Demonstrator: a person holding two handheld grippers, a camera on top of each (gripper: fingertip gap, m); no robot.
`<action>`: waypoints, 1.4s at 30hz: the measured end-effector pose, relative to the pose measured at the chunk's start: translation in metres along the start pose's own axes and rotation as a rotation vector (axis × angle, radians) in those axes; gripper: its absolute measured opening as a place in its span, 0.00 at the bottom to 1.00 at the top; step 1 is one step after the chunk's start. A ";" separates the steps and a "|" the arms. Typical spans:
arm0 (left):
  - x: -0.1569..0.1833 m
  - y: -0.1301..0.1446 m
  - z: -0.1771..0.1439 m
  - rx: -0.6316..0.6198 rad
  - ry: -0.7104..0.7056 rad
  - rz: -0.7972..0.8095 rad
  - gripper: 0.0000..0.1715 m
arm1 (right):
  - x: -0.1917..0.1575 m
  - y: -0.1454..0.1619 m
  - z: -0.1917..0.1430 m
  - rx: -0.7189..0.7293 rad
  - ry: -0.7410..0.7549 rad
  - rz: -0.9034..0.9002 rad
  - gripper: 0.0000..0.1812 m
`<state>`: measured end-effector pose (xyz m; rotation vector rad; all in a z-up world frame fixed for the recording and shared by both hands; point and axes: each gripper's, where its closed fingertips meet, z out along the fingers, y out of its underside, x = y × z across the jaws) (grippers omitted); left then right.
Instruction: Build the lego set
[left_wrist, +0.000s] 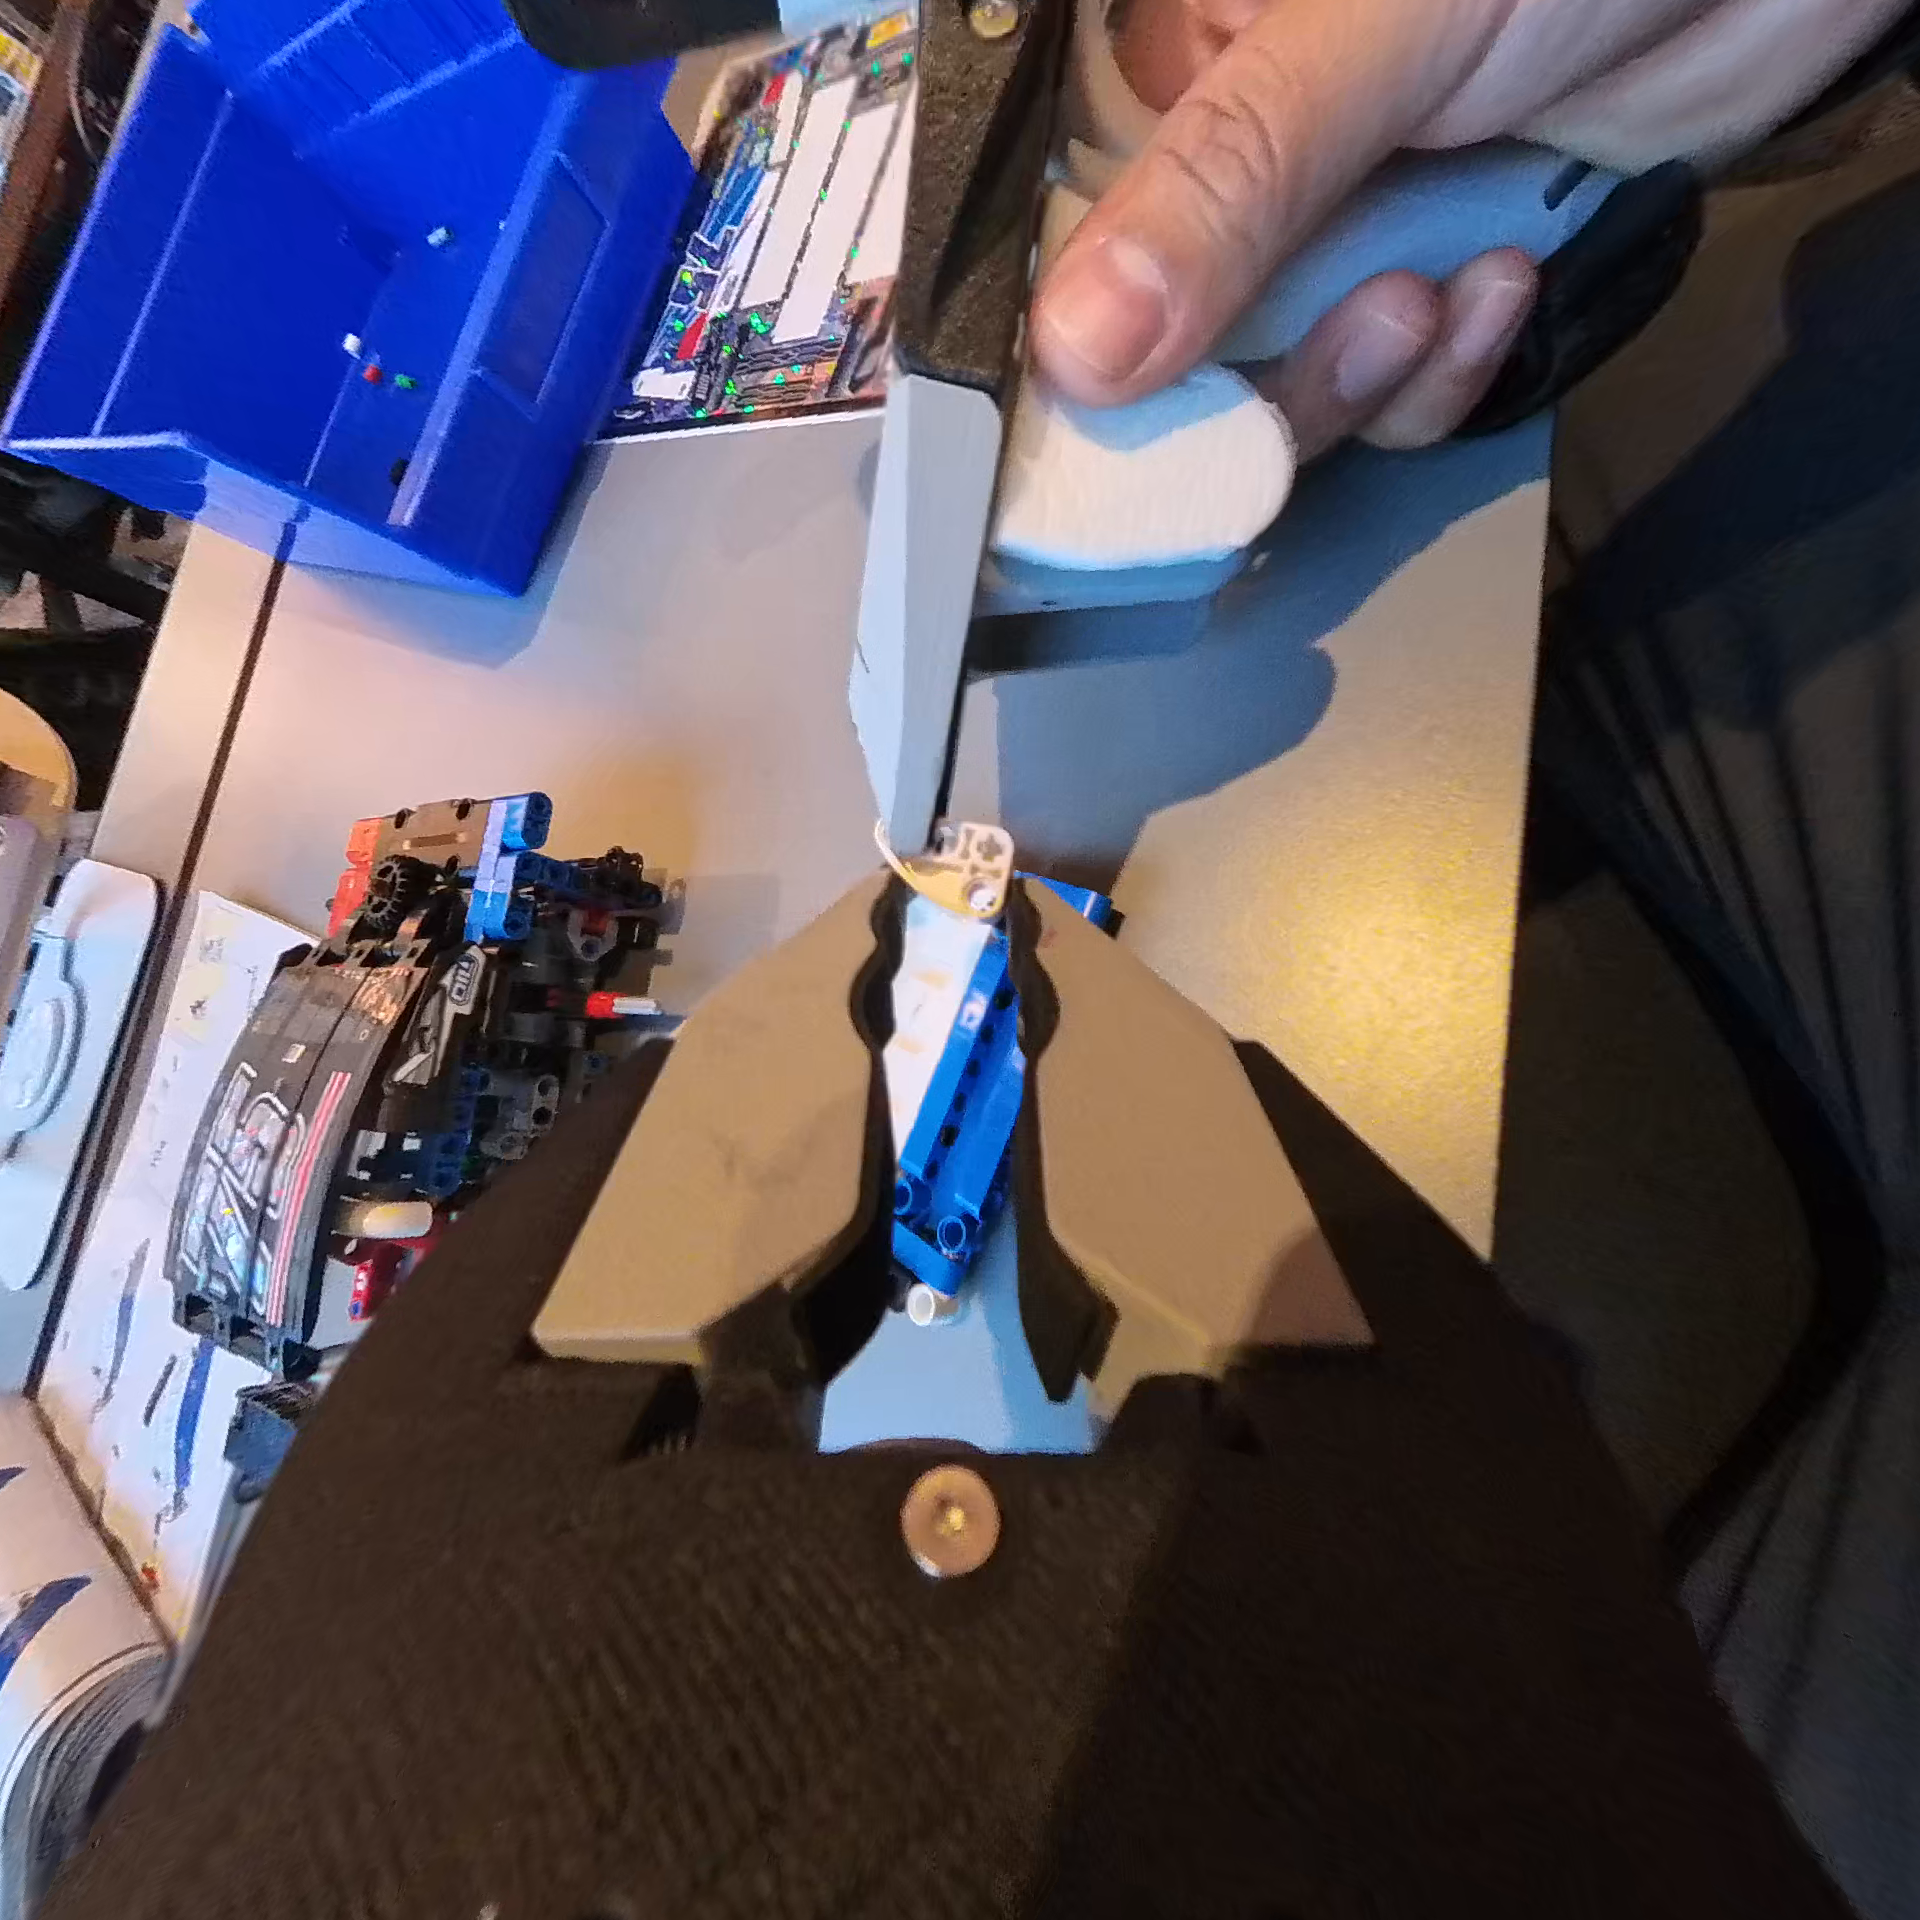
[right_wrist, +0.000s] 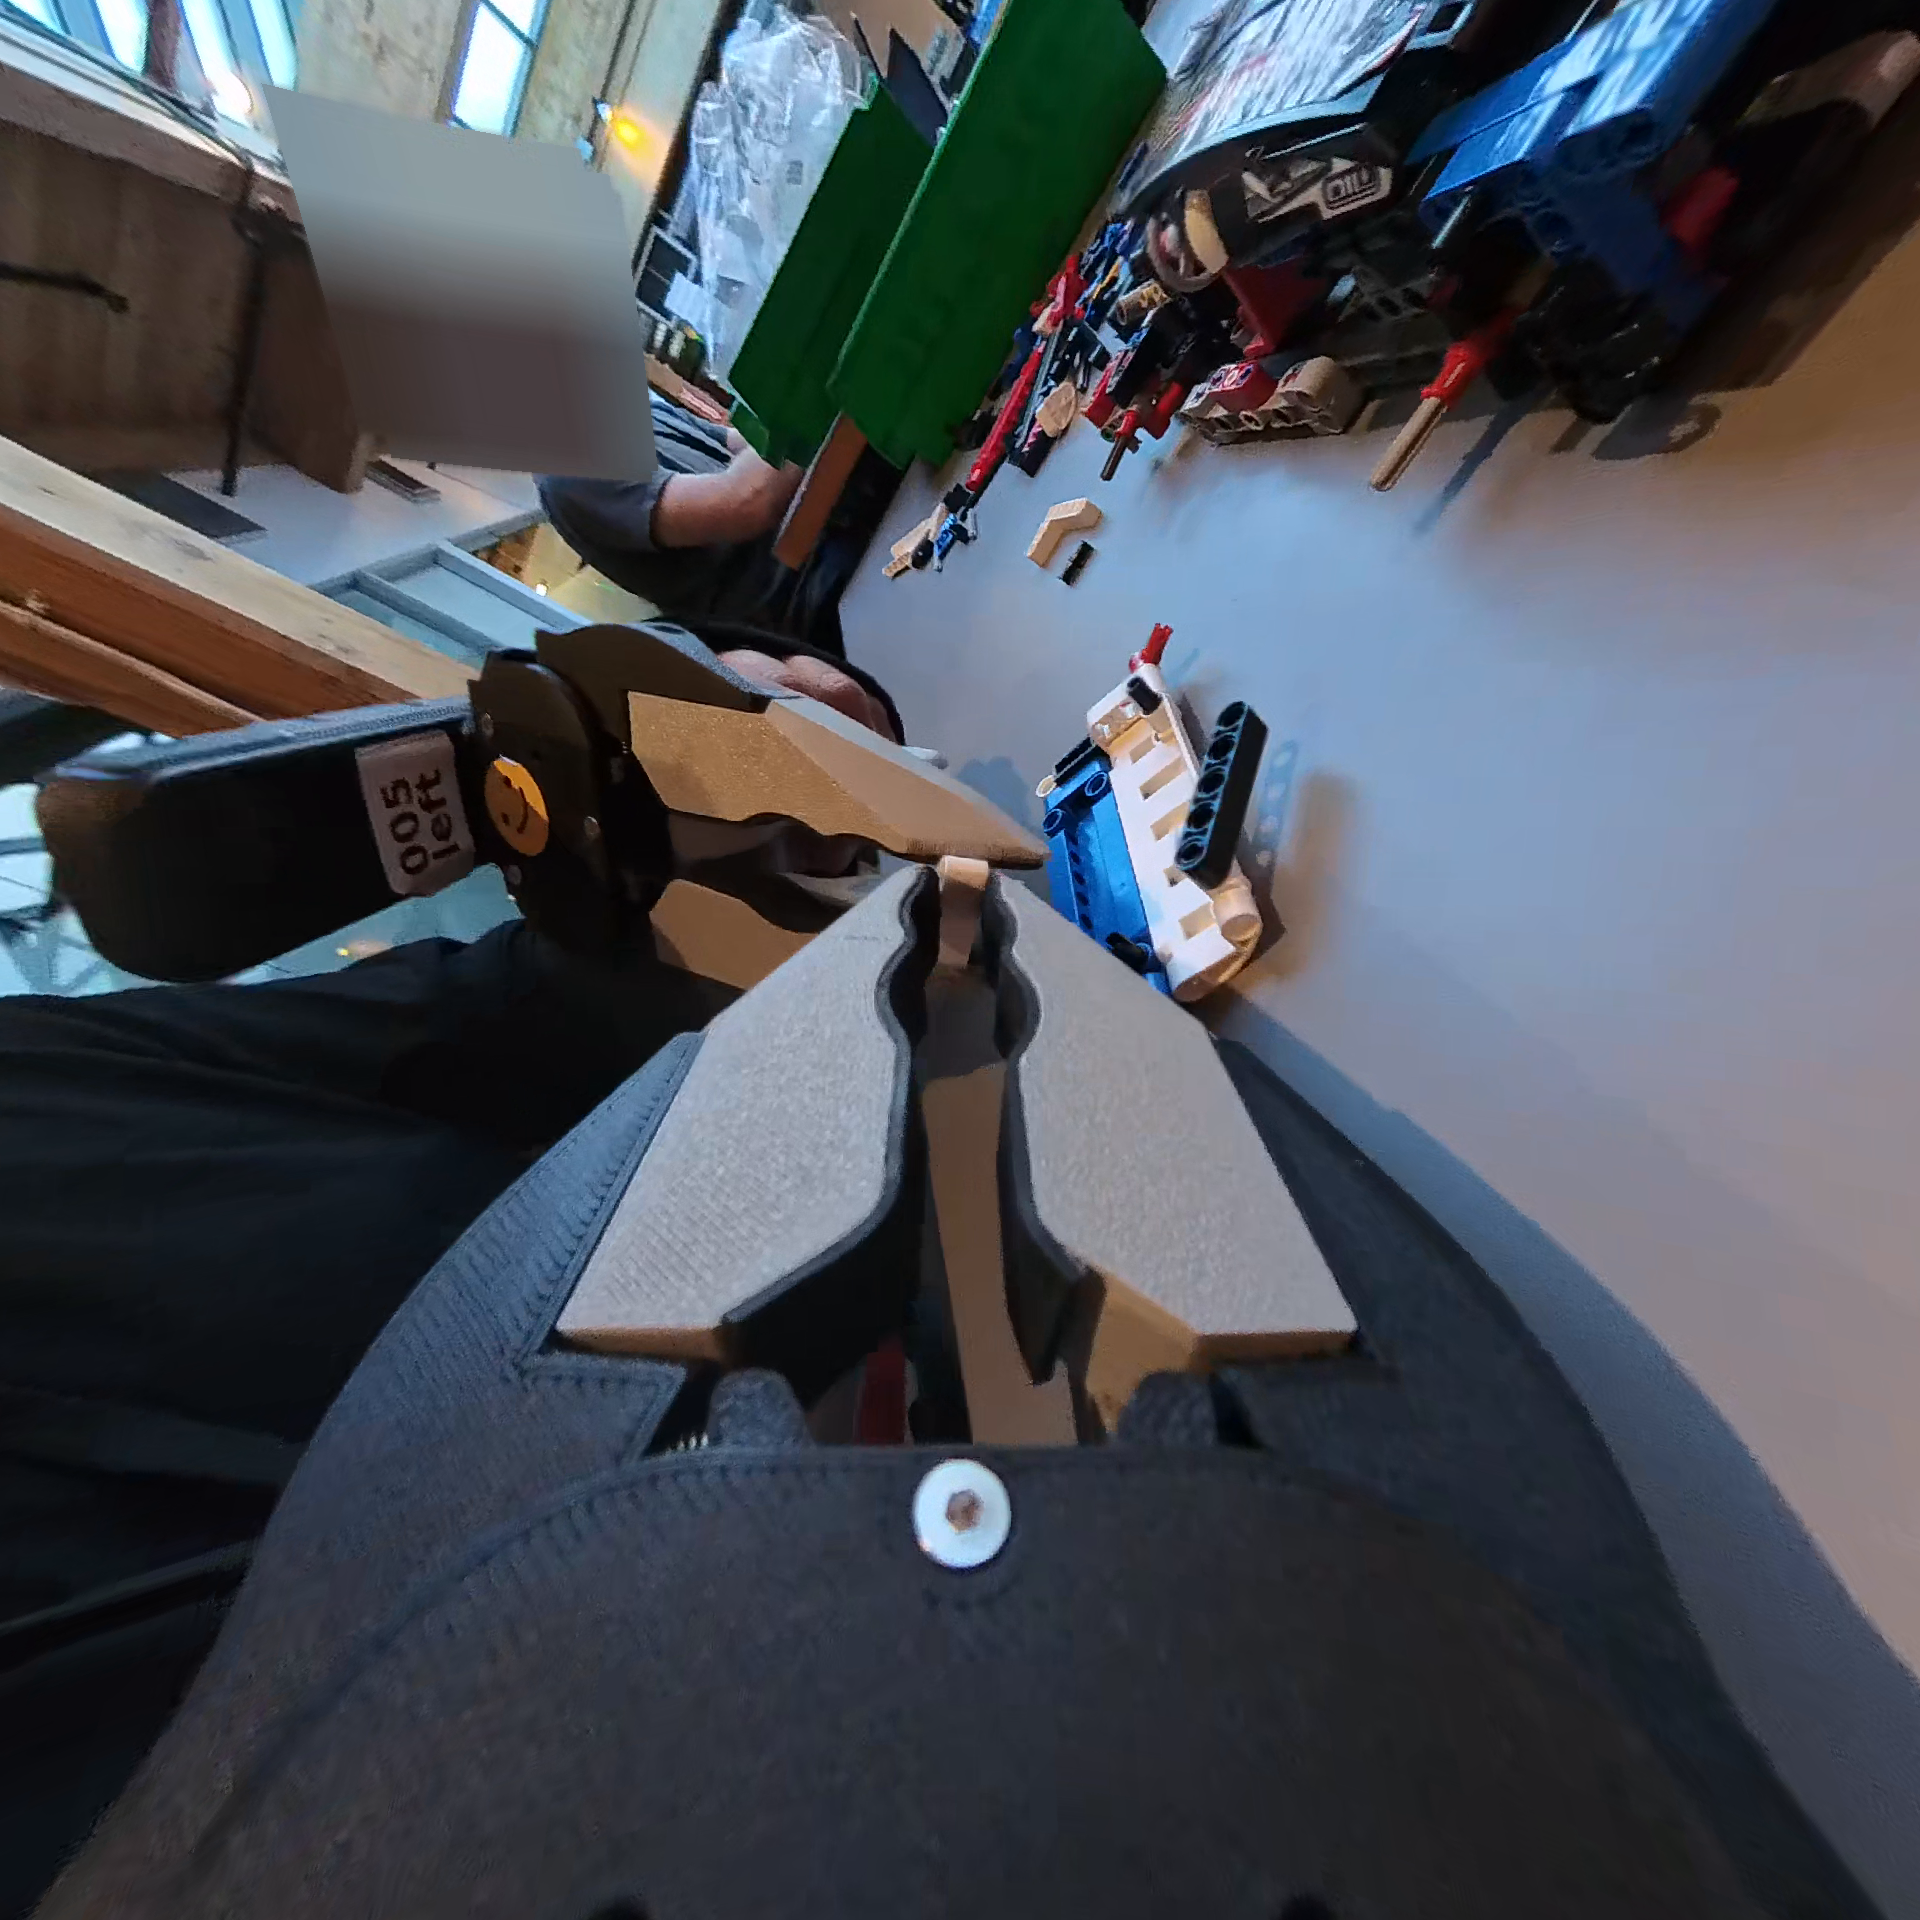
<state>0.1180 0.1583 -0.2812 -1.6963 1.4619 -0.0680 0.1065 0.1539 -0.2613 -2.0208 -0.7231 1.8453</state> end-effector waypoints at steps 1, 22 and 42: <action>0.000 0.001 0.000 -0.002 0.008 -0.006 0.10 | 0.001 0.000 0.000 -0.002 0.015 -0.015 0.03; 0.003 0.015 0.007 -0.078 0.086 0.002 0.05 | 0.019 0.000 -0.006 -0.076 0.168 -0.156 0.02; 0.003 0.009 0.008 -0.054 0.015 -0.177 0.12 | 0.030 0.000 -0.009 -0.051 0.222 -0.073 0.02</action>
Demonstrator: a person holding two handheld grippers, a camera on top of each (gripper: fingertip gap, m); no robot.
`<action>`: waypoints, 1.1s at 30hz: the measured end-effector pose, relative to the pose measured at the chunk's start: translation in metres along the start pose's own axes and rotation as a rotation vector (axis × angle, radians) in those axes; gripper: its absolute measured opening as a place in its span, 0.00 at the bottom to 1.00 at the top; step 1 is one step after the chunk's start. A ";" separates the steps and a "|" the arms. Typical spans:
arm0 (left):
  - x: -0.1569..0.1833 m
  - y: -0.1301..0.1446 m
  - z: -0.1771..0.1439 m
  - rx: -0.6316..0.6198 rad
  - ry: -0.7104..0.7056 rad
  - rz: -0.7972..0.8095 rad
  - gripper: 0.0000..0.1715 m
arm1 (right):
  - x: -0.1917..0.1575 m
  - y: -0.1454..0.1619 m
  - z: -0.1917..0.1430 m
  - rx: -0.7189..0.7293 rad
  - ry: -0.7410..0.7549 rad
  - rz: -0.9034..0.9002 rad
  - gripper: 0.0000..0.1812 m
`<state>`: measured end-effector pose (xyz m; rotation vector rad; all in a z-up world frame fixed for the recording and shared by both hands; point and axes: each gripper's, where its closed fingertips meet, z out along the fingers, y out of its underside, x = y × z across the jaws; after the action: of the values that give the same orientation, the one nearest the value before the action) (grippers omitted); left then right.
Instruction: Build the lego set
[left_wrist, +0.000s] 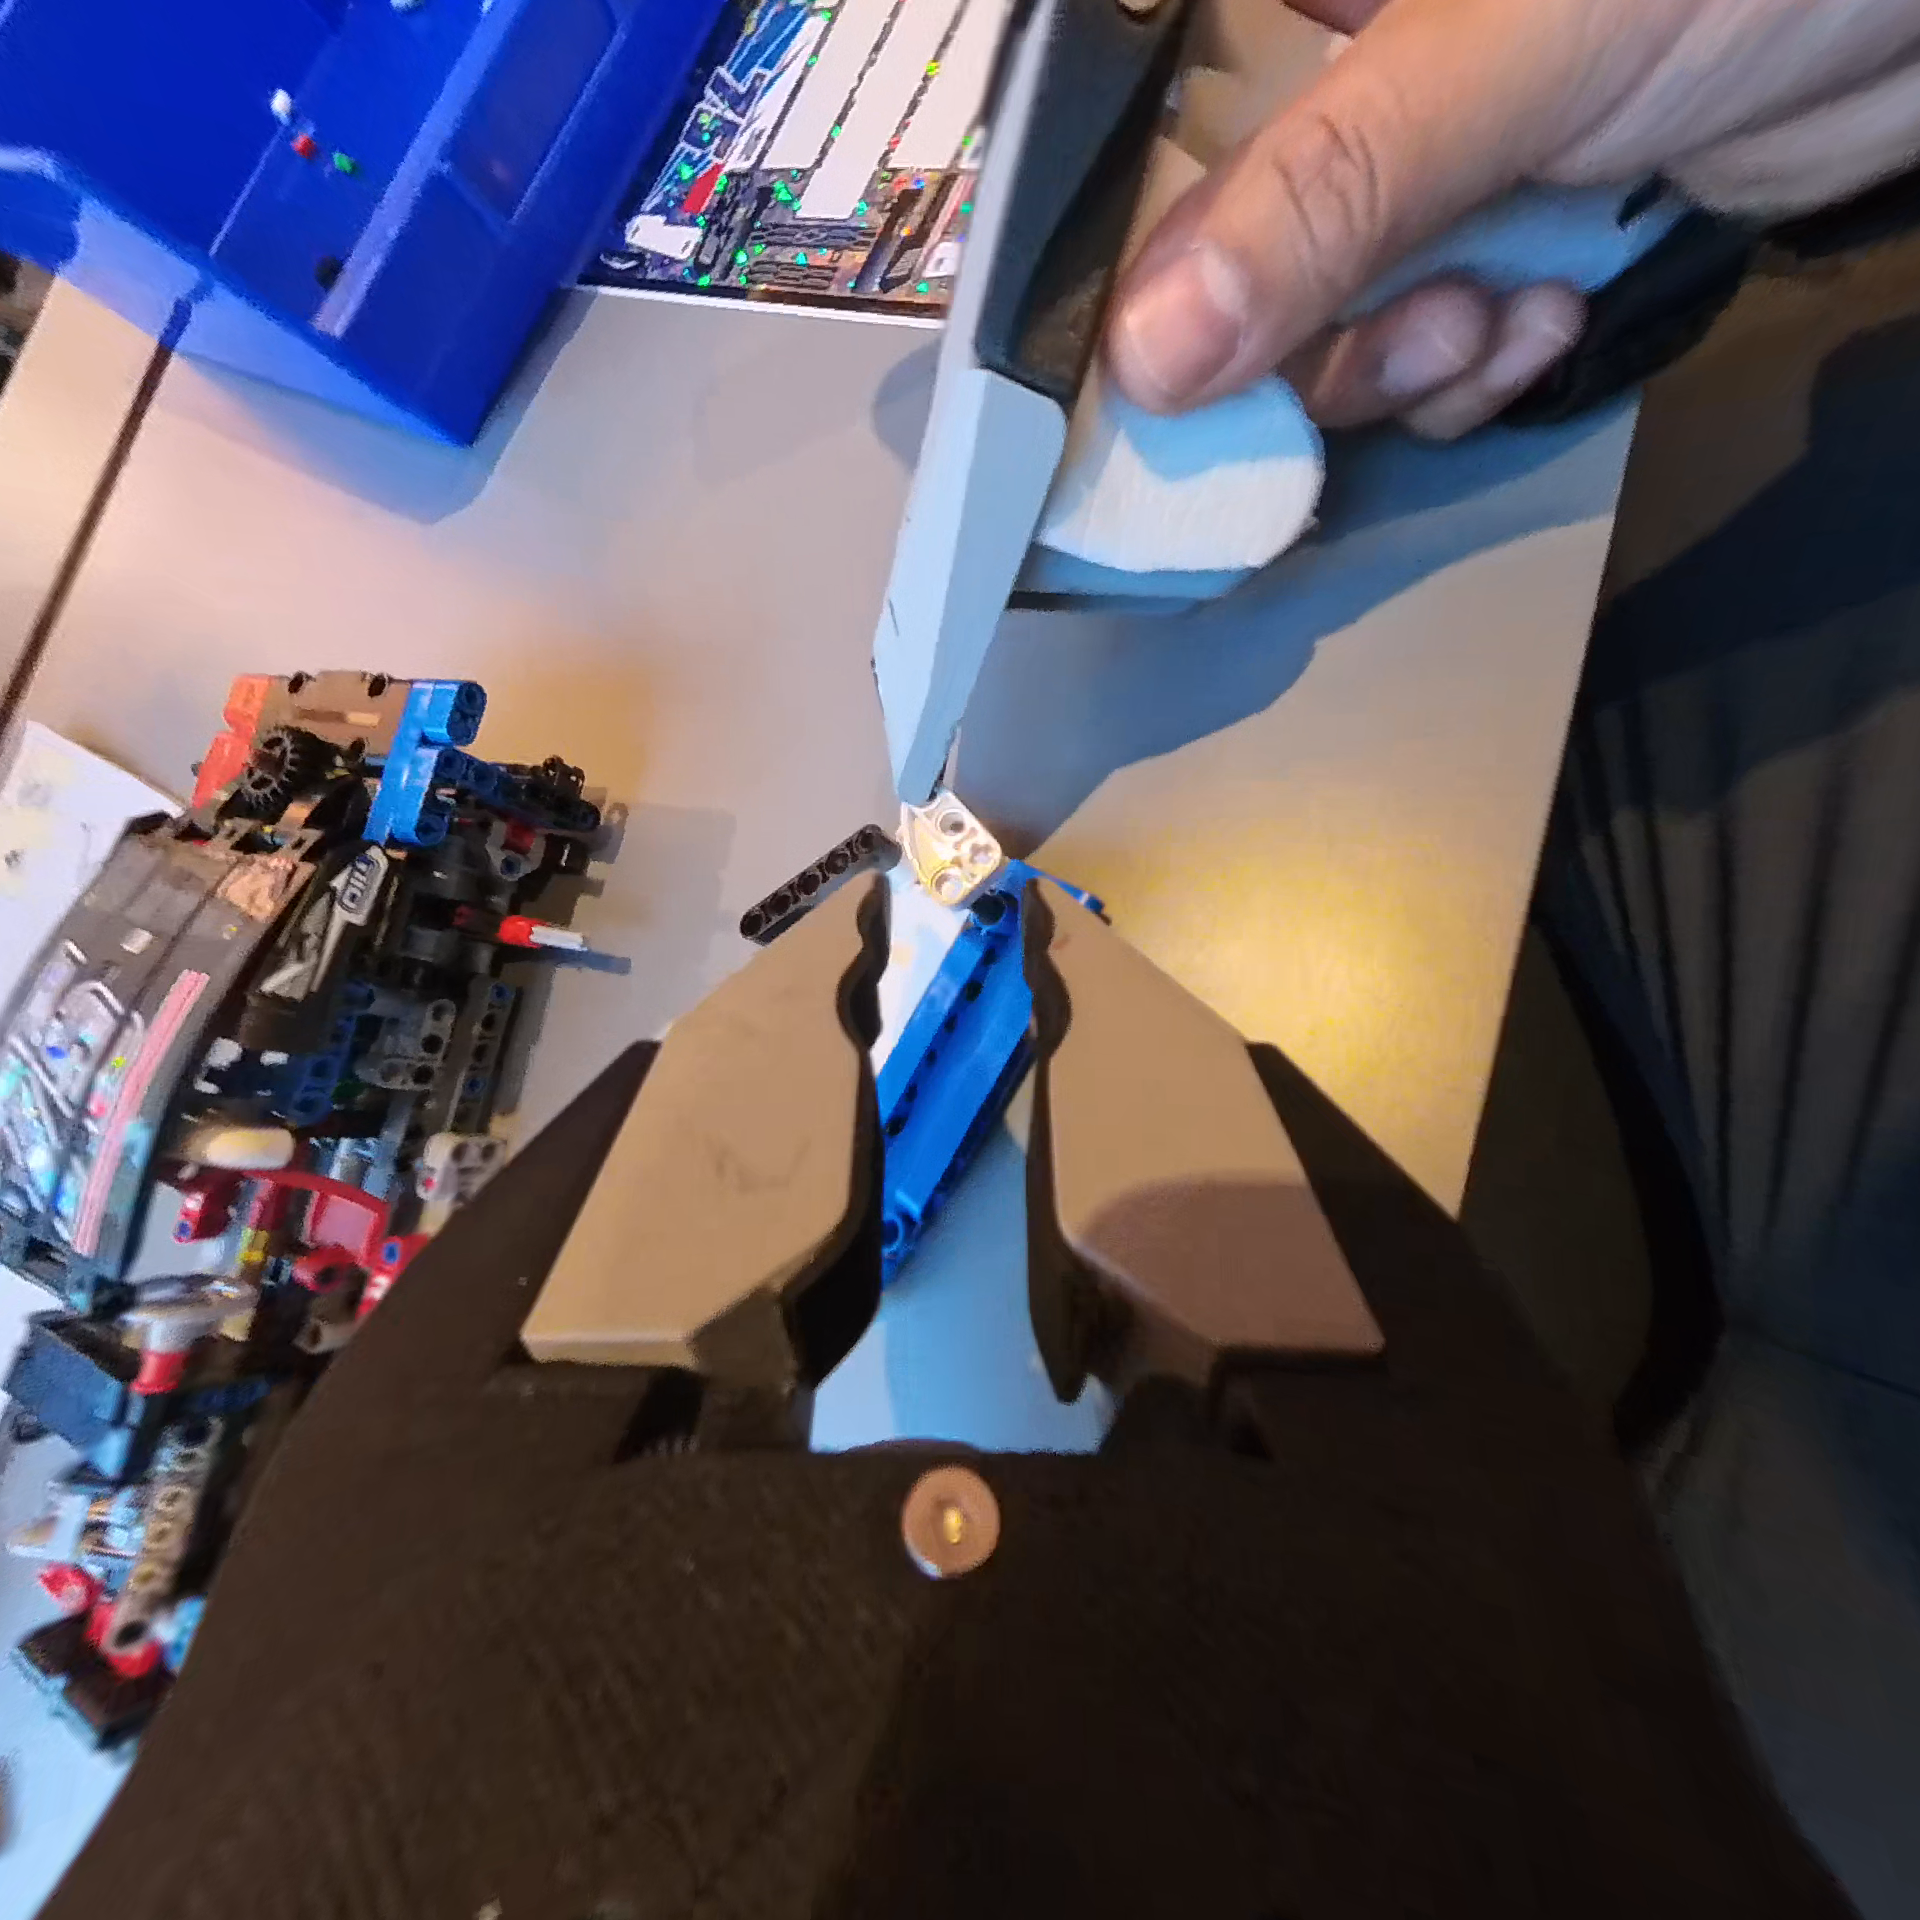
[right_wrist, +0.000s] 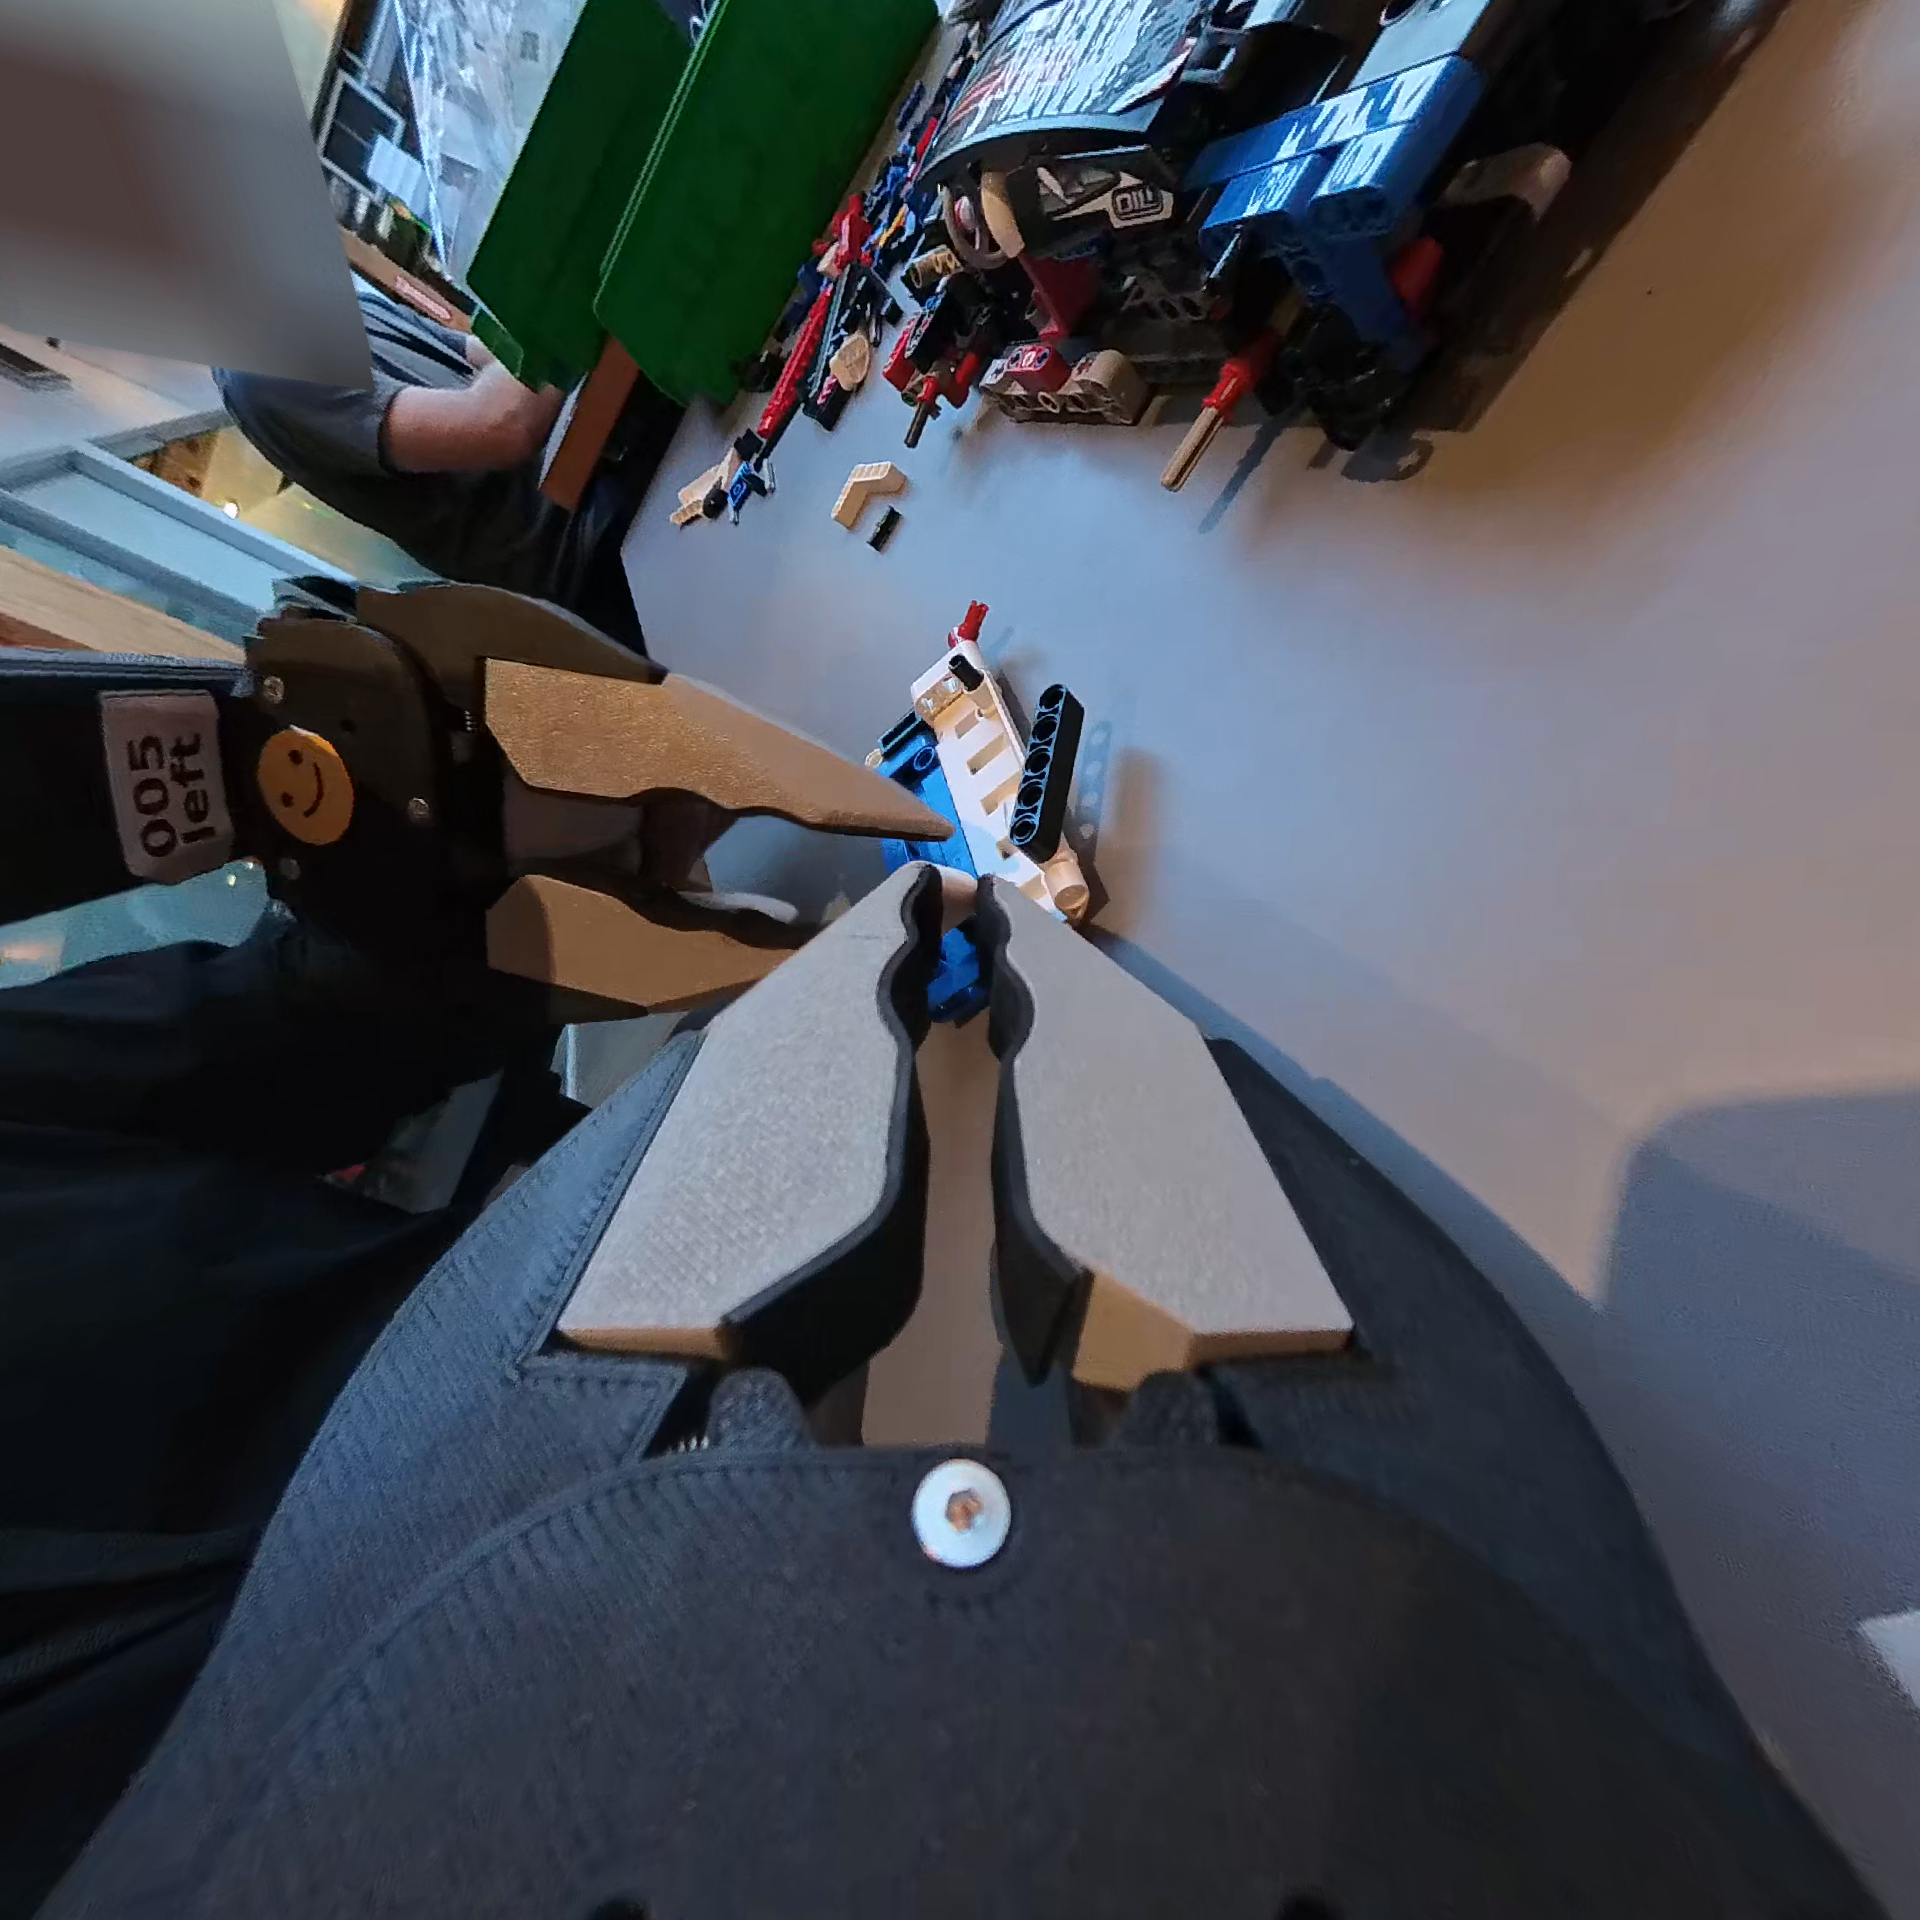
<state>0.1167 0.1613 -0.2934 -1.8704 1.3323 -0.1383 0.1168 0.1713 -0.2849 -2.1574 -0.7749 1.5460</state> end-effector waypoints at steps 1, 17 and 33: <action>0.001 -0.001 0.001 0.002 0.003 -0.033 0.13 | 0.000 -0.001 0.000 0.008 -0.001 0.003 0.02; 0.001 -0.011 -0.001 0.023 0.049 -0.037 0.09 | -0.015 -0.002 -0.005 0.050 -0.069 -0.036 0.03; 0.015 -0.010 -0.019 0.143 0.419 0.277 0.09 | -0.039 0.013 -0.008 -0.099 0.061 -1.080 0.06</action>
<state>0.1211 0.1400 -0.2794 -1.5694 1.7991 -0.4886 0.1176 0.1366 -0.2607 -1.3564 -1.6335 0.8514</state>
